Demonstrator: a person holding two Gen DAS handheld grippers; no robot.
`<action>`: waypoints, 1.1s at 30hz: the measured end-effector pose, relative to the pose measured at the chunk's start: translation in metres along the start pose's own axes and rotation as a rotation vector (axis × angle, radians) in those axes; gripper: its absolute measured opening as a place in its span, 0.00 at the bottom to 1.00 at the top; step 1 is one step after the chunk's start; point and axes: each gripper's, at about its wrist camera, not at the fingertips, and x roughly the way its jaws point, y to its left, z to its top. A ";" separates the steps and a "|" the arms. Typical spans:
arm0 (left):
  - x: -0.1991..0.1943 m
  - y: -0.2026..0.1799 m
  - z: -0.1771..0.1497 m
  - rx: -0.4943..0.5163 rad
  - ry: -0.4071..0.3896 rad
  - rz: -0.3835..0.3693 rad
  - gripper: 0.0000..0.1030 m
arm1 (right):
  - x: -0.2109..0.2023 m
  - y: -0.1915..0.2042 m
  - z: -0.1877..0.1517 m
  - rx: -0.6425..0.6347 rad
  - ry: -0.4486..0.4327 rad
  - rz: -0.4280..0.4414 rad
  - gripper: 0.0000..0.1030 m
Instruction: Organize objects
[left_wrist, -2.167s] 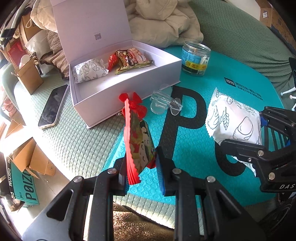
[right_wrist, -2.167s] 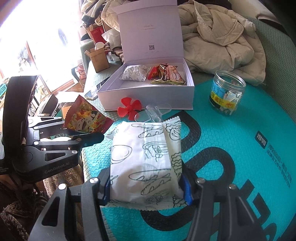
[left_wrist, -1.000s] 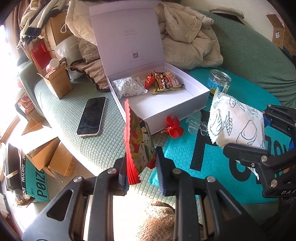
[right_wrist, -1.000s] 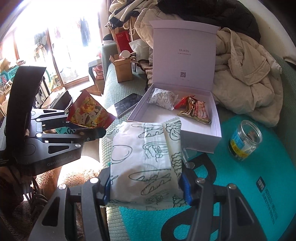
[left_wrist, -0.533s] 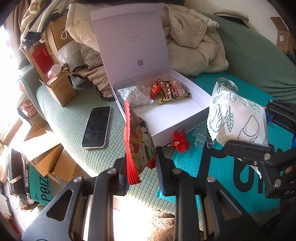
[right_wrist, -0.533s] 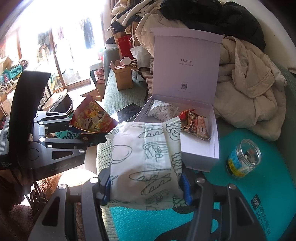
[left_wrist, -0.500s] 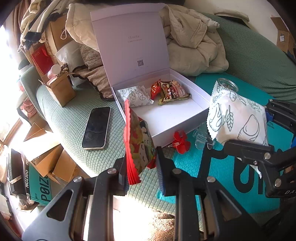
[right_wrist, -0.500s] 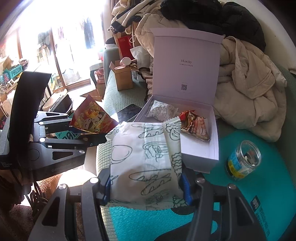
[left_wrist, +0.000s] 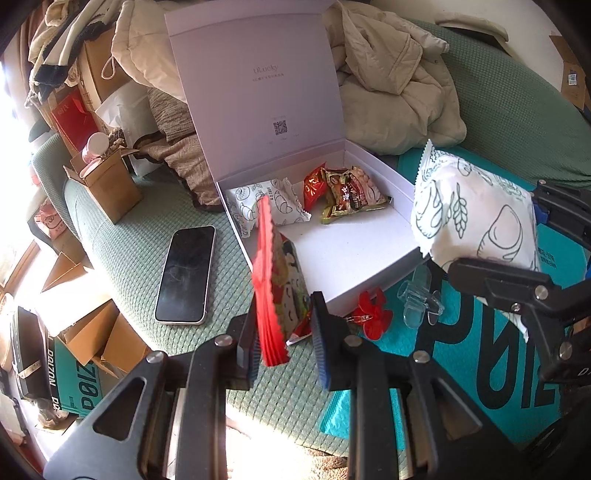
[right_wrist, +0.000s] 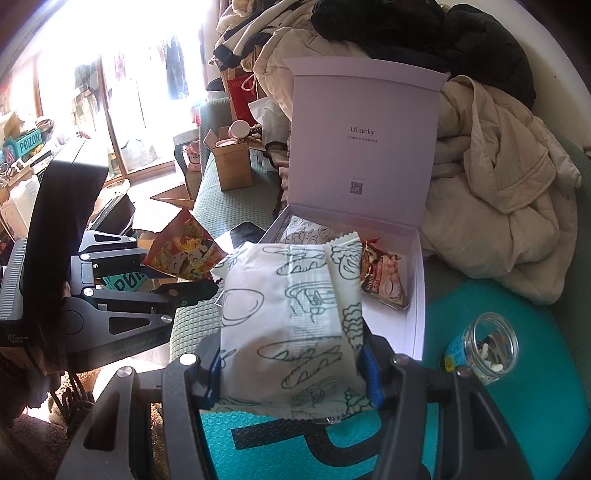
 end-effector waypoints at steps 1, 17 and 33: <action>0.003 0.000 0.002 0.002 0.003 0.000 0.21 | 0.002 -0.002 0.001 0.001 0.001 -0.001 0.57; 0.054 -0.001 0.026 0.010 0.053 -0.021 0.21 | 0.039 -0.034 0.014 0.006 0.014 -0.012 0.57; 0.101 0.000 0.045 0.037 0.071 -0.031 0.21 | 0.080 -0.058 0.022 0.009 0.021 -0.020 0.57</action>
